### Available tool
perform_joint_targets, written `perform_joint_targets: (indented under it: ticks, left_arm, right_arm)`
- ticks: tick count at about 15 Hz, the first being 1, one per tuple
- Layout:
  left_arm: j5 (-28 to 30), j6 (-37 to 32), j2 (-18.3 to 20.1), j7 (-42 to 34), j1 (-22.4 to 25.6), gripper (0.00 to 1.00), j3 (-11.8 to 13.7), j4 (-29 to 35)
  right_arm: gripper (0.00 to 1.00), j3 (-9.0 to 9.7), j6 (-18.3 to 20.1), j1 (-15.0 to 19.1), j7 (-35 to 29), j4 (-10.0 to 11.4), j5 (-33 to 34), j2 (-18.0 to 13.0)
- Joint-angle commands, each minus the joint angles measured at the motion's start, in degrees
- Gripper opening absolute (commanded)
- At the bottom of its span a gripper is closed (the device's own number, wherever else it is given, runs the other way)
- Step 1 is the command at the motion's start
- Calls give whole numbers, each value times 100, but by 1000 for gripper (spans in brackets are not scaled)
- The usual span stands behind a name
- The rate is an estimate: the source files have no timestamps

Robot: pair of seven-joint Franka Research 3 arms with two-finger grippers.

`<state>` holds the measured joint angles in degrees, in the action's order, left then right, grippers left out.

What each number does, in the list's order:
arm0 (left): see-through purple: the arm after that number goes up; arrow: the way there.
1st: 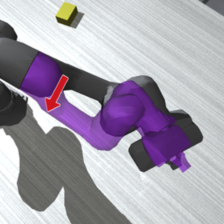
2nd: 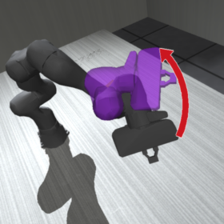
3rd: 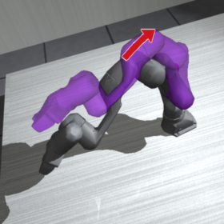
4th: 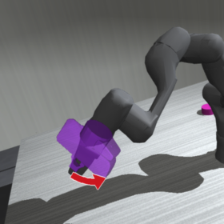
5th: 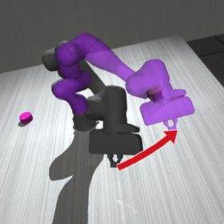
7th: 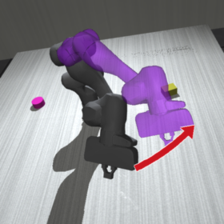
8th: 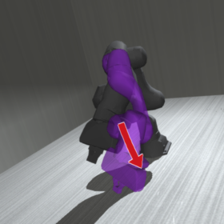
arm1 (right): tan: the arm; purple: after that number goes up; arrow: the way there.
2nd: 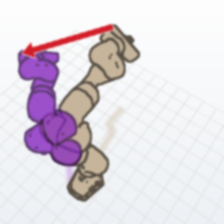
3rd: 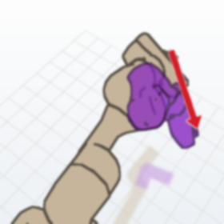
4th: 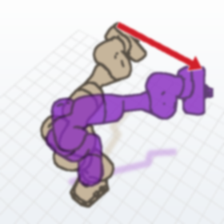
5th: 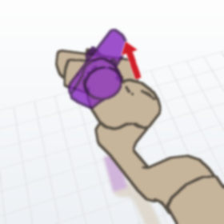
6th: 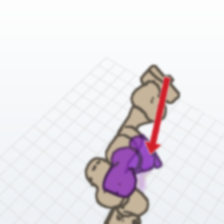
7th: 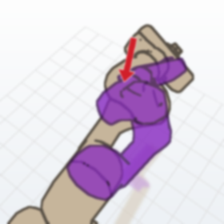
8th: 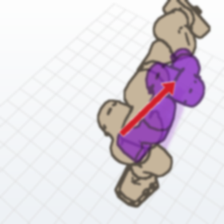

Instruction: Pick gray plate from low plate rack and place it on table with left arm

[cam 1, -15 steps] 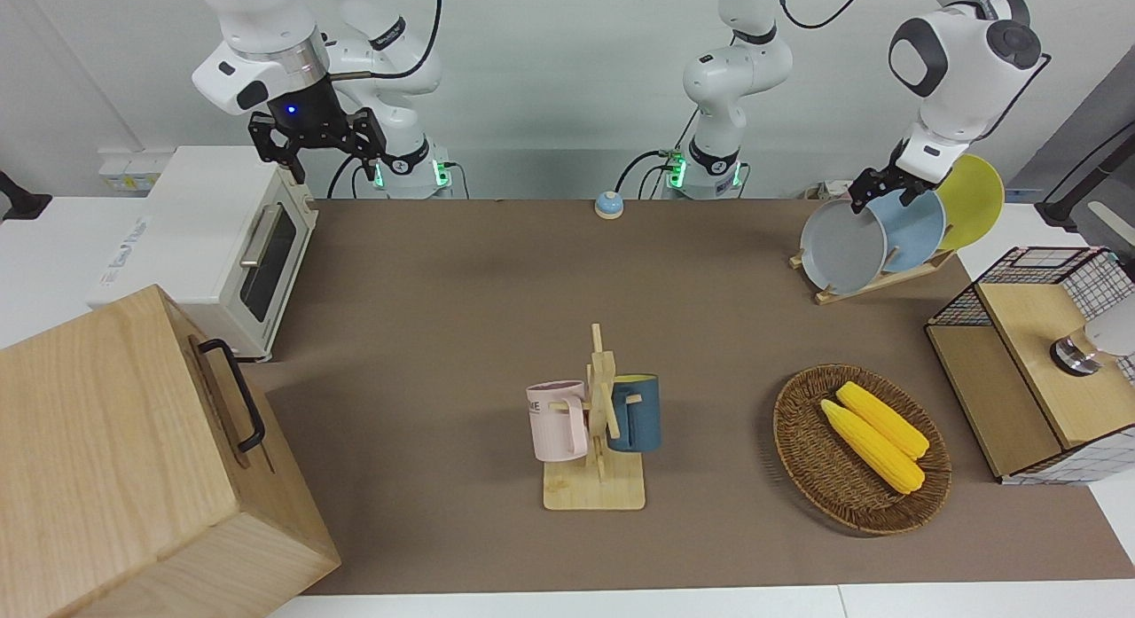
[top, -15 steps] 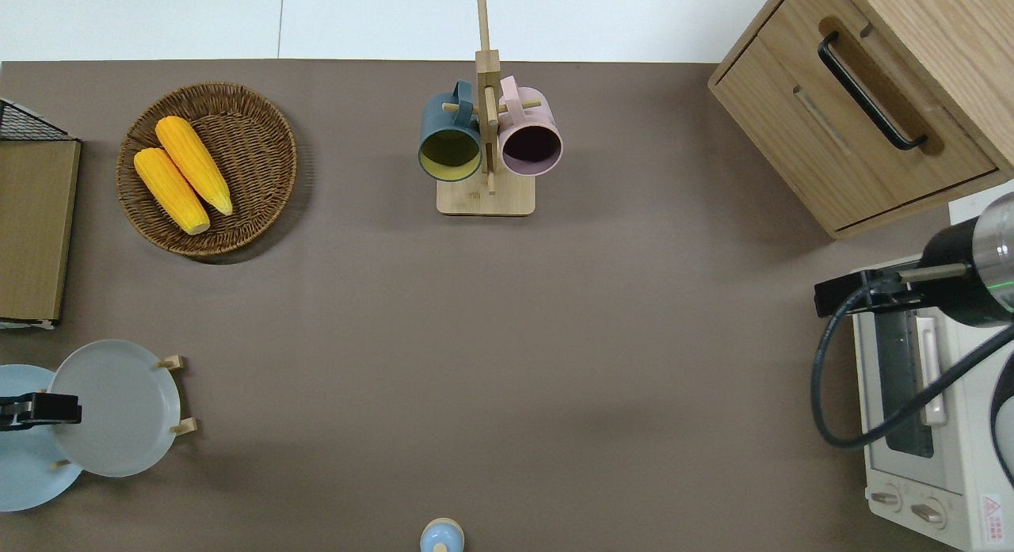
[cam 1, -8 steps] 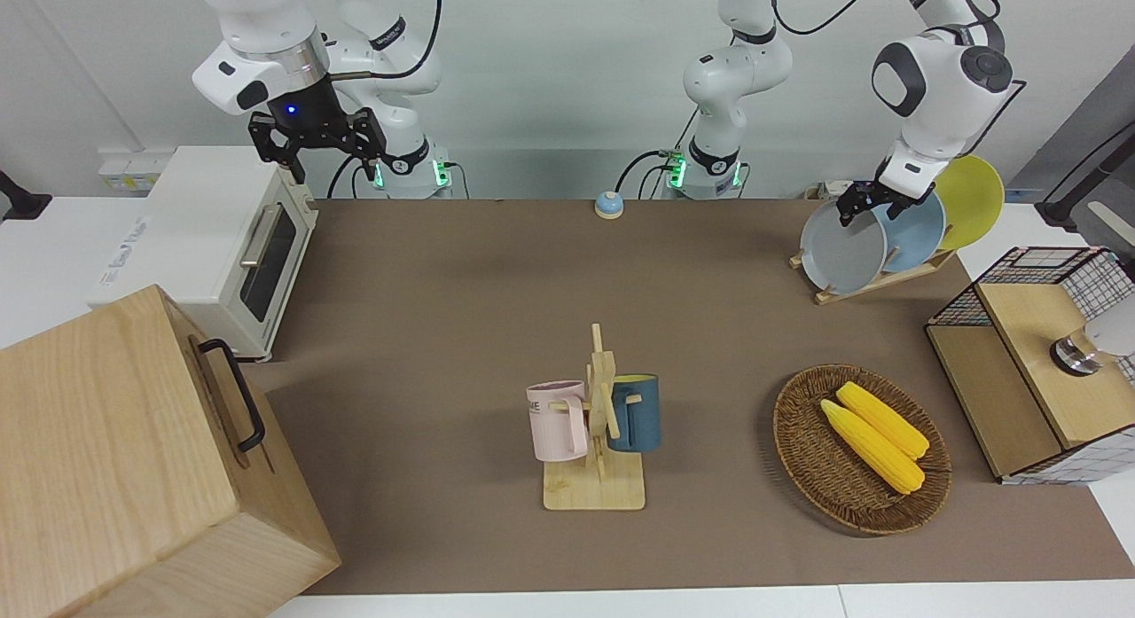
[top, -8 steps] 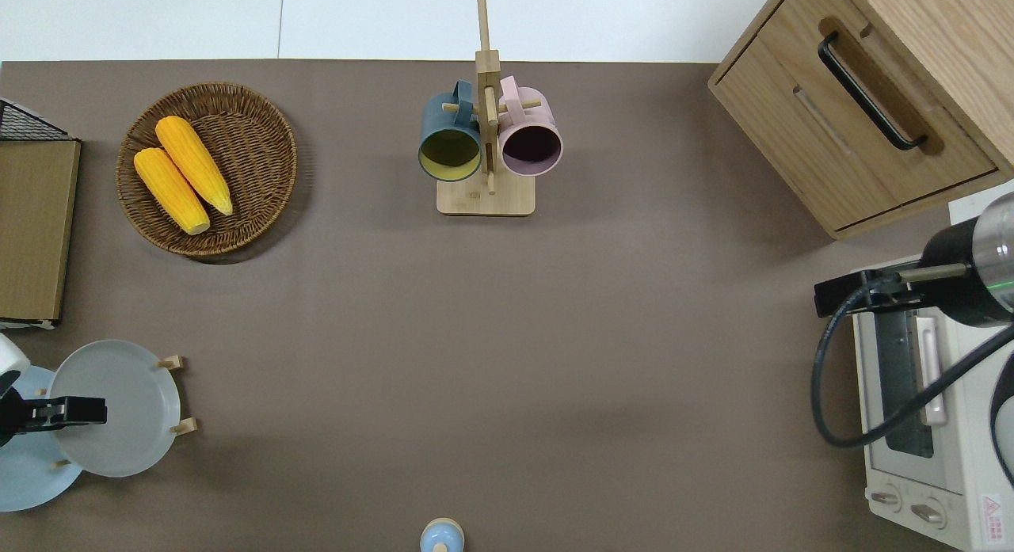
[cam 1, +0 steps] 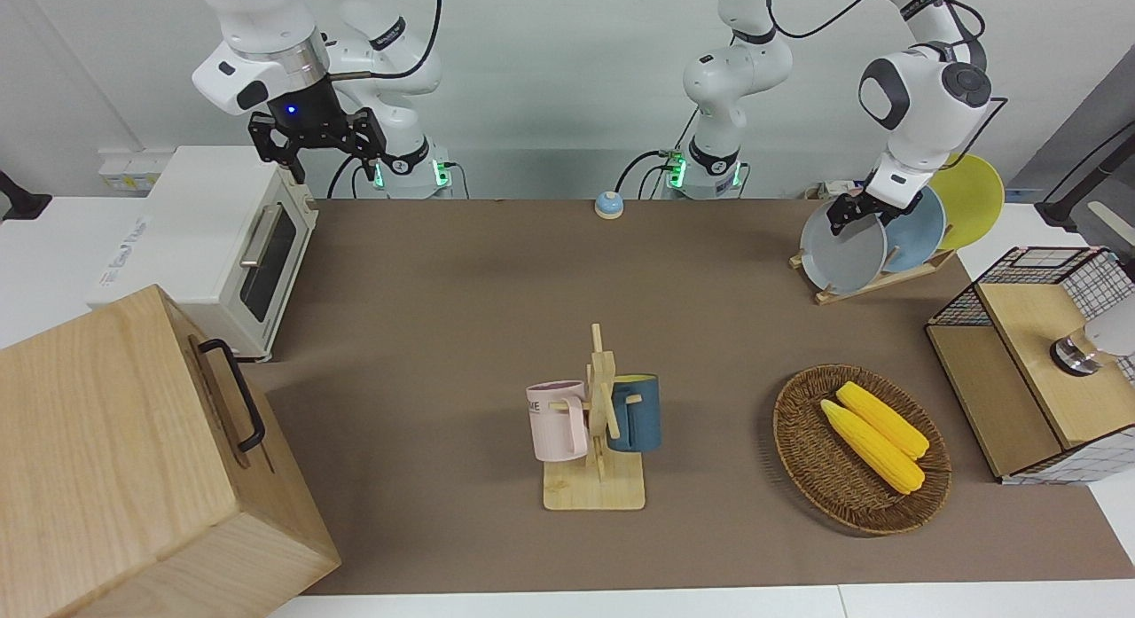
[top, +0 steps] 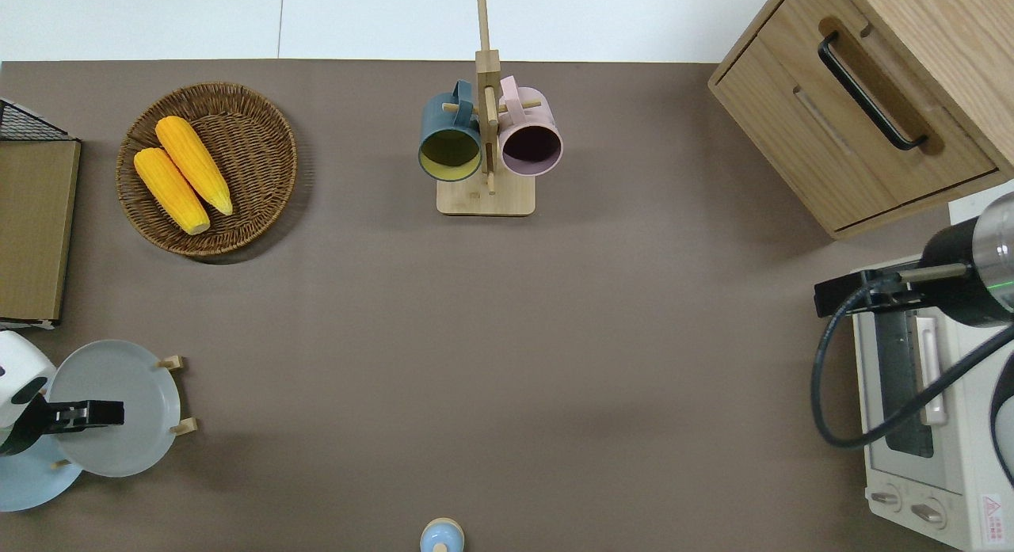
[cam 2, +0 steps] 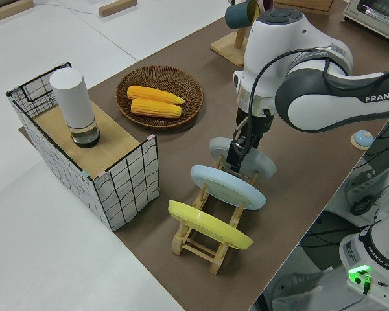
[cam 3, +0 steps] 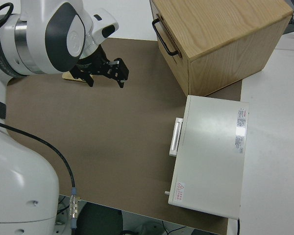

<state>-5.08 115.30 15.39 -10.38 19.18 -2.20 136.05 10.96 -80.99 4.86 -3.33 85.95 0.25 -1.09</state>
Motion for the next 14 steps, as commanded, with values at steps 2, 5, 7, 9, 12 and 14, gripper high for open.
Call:
perform_joint_targets:
  ticks: [2,5,7,9,12,14]
  left_arm:
    - [-2,107,131,-69,34,609,-26,150]
    - [-2,107,131,-78,16,335,-26,150]
    - [-2,107,131,-78,16,126,-26,150]
    - [-2,107,131,-78,7,0,-26,150]
    - [-2,107,123,-69,-19,0,-26,141]
    - [-2,107,114,-69,-19,0,-26,115]
  right_arm:
    - [987,38,83,41,-1,-35,-43,-14]
    - [990,29,83,41,-1,-35,-43,-14]
    - [990,38,83,41,-1,-35,-43,-14]
    - [990,38,83,41,8,-35,-43,-14]
    - [990,38,83,41,-1,-35,-43,-14]
    - [987,38,83,41,-1,-35,-43,-14]
